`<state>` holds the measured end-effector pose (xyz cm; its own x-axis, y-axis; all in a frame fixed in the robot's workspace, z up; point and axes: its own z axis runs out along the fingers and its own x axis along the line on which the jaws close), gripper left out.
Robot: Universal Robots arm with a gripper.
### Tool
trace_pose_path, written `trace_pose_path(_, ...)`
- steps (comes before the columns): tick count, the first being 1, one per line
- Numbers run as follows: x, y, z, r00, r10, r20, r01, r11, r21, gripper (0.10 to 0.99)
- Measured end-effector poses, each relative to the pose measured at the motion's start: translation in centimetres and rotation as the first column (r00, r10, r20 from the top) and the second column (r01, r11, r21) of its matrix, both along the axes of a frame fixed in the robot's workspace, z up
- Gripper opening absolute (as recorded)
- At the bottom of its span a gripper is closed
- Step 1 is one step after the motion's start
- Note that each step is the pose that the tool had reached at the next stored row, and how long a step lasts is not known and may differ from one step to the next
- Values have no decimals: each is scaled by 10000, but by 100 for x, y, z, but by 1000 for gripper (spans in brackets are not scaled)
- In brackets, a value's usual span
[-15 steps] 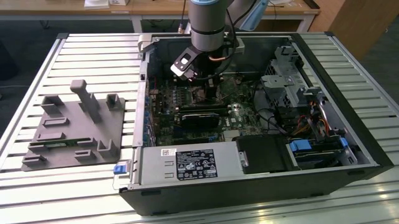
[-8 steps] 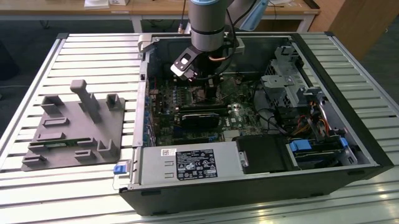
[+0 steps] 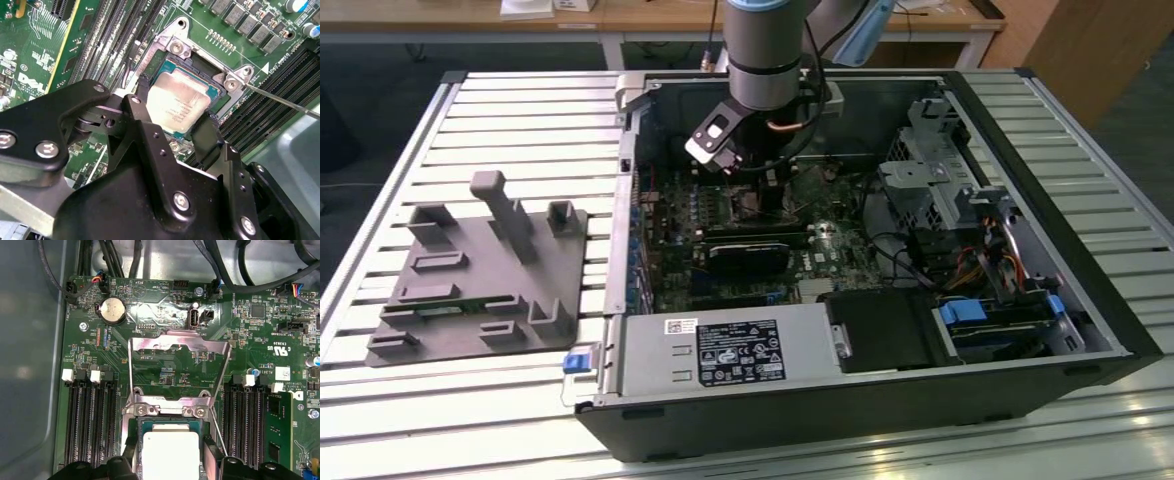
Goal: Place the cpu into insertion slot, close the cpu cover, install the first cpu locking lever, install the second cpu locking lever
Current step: 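Place the cpu into insertion slot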
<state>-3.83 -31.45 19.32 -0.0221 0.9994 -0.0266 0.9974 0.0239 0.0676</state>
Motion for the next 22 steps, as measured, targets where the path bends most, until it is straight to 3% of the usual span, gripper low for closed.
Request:
trace_pose_path(7, 0, 46, -7, 10000, -1, 0, 1, 10000, 1, 616)
trace_pose_path(22, 0, 14, 20, 10000, 0, -1, 0, 10000, 10, 600)
